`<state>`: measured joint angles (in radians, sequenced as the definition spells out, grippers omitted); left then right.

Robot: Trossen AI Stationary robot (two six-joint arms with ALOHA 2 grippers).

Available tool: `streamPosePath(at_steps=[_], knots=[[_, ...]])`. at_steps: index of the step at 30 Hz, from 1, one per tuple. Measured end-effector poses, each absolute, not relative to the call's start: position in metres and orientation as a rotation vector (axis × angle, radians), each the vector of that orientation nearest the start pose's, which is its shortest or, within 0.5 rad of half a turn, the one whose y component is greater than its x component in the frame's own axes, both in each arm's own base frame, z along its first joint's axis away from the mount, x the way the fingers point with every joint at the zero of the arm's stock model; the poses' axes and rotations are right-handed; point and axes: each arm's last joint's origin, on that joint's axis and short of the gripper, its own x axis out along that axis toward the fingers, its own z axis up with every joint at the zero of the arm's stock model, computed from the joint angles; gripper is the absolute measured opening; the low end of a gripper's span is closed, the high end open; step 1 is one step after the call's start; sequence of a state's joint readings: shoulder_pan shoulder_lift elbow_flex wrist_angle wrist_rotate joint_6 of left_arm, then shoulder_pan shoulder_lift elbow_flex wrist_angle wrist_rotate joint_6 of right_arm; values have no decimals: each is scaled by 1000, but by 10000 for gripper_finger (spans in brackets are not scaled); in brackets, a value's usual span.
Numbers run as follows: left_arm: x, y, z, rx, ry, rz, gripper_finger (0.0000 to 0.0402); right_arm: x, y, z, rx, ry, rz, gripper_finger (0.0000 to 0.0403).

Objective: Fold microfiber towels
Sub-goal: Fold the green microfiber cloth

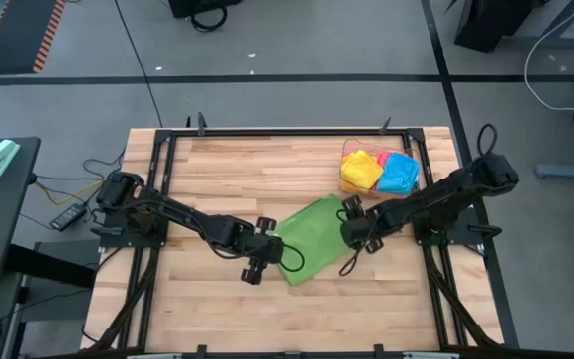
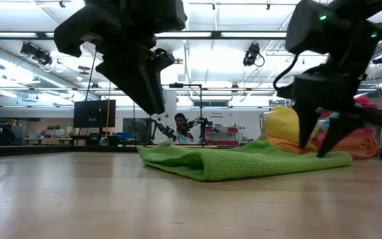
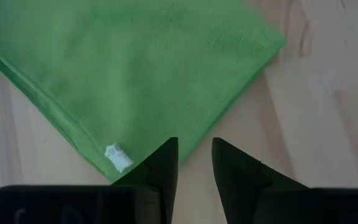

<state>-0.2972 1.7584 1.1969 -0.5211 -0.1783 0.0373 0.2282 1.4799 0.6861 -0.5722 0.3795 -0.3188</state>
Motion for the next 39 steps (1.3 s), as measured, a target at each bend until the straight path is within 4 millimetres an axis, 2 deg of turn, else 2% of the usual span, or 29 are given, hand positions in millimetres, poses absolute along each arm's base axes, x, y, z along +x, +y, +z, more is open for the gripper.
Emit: streamPosePath(at_steps=[3,6,11,15,20,26,30,33,39], knots=[[341,-99,199,307,1036,-139,106,230,32,142,-705,1326,61,168],[341,-99,199,346,1037,-161,102,231,30,145,-655,1330,25,165],[341,-98,199,466,1032,-229,99,242,43,160,-531,1253,-42,165],[345,-90,194,486,1036,-227,100,251,57,173,-345,1152,-129,165],[359,-75,173,447,1063,-174,90,254,66,174,-38,1091,-207,164],[364,-61,146,478,1174,-179,72,250,77,173,164,1097,-254,164],[362,-63,140,445,1205,-237,62,240,79,168,157,1182,-265,164],[362,-73,141,378,1175,-313,55,233,76,159,95,1219,-246,164],[367,-98,142,262,1077,-403,43,223,51,137,10,1283,-250,164]])
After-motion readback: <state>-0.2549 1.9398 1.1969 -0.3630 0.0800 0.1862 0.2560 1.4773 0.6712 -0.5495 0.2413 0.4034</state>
